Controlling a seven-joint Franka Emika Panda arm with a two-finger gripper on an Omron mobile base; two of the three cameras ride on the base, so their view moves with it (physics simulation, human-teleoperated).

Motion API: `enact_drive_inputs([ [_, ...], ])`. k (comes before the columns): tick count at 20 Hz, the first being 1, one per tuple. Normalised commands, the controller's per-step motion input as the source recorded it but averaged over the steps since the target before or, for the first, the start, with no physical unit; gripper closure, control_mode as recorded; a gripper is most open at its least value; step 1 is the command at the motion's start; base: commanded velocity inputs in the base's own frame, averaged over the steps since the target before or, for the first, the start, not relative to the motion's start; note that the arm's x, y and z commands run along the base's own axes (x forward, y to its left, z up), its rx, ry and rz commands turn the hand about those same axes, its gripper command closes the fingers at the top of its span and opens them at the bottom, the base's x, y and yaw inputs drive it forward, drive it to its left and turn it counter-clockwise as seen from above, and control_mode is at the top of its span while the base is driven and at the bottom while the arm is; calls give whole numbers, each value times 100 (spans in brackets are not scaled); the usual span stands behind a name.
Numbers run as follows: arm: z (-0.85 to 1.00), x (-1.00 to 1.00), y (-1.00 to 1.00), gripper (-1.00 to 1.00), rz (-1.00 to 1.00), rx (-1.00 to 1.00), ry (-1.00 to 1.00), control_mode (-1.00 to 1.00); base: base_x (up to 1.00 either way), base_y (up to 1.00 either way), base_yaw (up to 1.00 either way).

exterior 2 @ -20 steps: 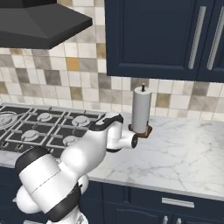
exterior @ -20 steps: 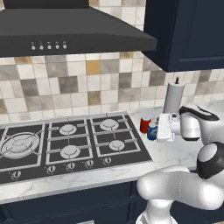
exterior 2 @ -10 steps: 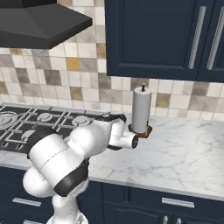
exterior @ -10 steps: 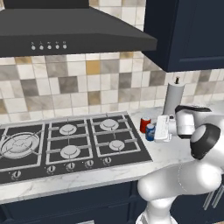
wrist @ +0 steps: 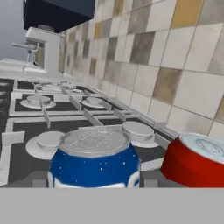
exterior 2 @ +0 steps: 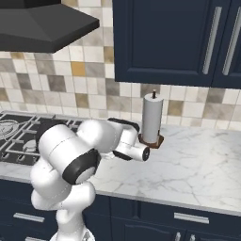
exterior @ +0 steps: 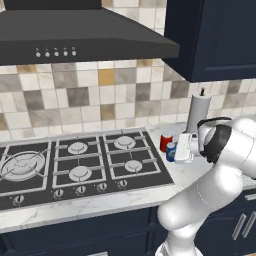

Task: Four empty soda cans are scattered around the kitchen. Gather all the cans and cluster them next to the stove for recycling.

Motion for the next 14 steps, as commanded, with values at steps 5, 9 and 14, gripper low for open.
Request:
enact_drive_inputs([
  [5,-25,21,-9,100,-2,0,0,-100,0,0,0],
  [9,-22,26,-9,100,-2,0,0,-100,0,0,0],
  [14,-18,18,-3,100,-1,0,0,-100,0,0,0],
])
